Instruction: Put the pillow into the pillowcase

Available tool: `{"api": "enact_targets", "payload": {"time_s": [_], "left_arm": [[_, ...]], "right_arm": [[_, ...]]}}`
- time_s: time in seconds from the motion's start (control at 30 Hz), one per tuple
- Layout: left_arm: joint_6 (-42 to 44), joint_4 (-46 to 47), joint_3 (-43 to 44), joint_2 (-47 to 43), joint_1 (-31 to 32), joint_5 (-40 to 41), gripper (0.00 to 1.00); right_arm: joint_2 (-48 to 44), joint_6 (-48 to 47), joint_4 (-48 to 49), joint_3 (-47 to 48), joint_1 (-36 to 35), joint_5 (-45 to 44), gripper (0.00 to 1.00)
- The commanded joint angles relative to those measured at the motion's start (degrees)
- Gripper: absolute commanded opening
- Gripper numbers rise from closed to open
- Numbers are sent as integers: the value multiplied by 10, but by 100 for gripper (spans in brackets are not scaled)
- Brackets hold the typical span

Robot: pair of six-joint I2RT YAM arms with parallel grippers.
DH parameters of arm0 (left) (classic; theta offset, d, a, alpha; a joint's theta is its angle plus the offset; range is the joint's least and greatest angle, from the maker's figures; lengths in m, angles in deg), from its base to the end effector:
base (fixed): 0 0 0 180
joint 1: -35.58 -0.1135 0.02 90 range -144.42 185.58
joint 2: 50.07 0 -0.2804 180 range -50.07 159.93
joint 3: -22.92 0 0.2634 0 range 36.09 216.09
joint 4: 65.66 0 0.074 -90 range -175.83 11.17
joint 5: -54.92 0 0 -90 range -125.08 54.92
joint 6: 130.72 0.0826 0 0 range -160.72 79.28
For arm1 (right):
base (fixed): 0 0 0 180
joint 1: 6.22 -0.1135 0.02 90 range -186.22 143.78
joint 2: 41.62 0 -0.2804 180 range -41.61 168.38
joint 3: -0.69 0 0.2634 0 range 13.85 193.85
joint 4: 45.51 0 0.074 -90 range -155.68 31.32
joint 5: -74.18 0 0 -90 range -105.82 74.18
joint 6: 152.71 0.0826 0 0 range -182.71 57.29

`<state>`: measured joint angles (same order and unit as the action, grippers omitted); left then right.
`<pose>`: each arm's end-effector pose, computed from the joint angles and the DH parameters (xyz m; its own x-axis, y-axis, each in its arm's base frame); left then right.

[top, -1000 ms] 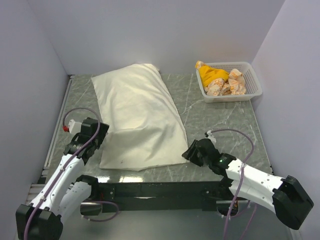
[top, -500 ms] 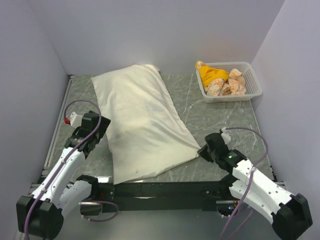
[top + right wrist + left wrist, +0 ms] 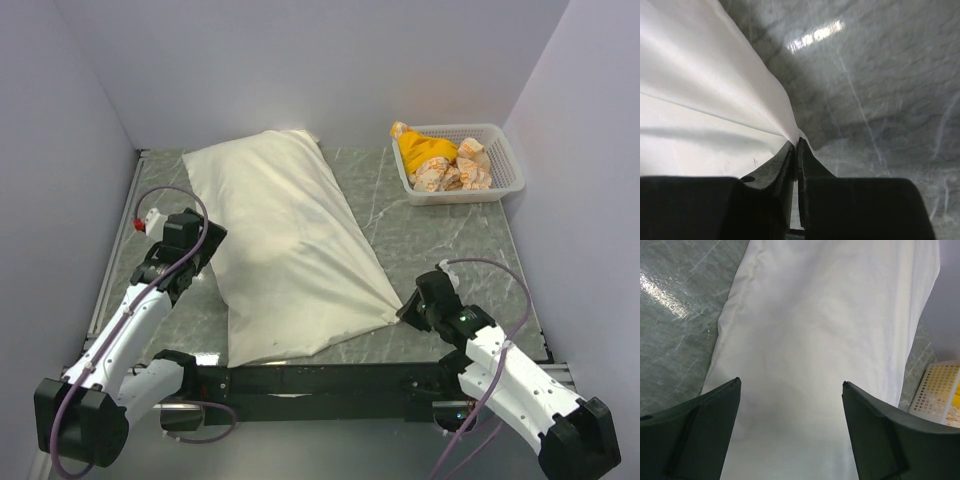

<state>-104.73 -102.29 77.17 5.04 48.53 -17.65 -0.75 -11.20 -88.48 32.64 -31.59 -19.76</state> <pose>0.2436 -0.0306 0.2465 -0.2439 -0.8239 -0.5116 -0.5410 0.5534 -0.6333 0.1513 0.0654 0.1331 -0.7471 0.5100 -0.4264 0.3143 0.8362 0.4494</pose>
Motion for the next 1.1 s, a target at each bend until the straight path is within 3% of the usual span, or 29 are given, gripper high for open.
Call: {"api": "enact_targets", "payload": {"time_s": [0.0, 0.07, 0.17, 0.2, 0.23, 0.4, 0.57, 0.83, 1.07], "left_arm": [[22, -3, 25, -10, 2, 5, 88], [27, -2, 23, -11, 2, 2, 88], [50, 6, 30, -4, 2, -22, 90], [60, 14, 34, -2, 3, -45, 94], [73, 19, 37, 7, 8, -61, 95], [129, -9, 86, 45, 79, -59, 96], [144, -23, 97, 36, 158, -19, 98], [180, -29, 83, 25, 168, -10, 99], [187, 9, 43, -18, 168, -21, 99]], "right_arm": [[-18, 14, 11, -16, -18, 13, 11], [-16, 13, -1, -10, -18, 18, 18], [-29, -7, -29, 24, -19, 6, 59], [-34, -23, -42, 55, -19, -7, 88], [-41, -32, -53, 72, -19, -20, 99], [-4, -96, -33, 182, -19, -51, 100], [104, -147, 56, 255, -18, -27, 100], [182, -180, 131, 317, -19, -4, 100], [153, -197, 144, 282, -18, -32, 100]]}}
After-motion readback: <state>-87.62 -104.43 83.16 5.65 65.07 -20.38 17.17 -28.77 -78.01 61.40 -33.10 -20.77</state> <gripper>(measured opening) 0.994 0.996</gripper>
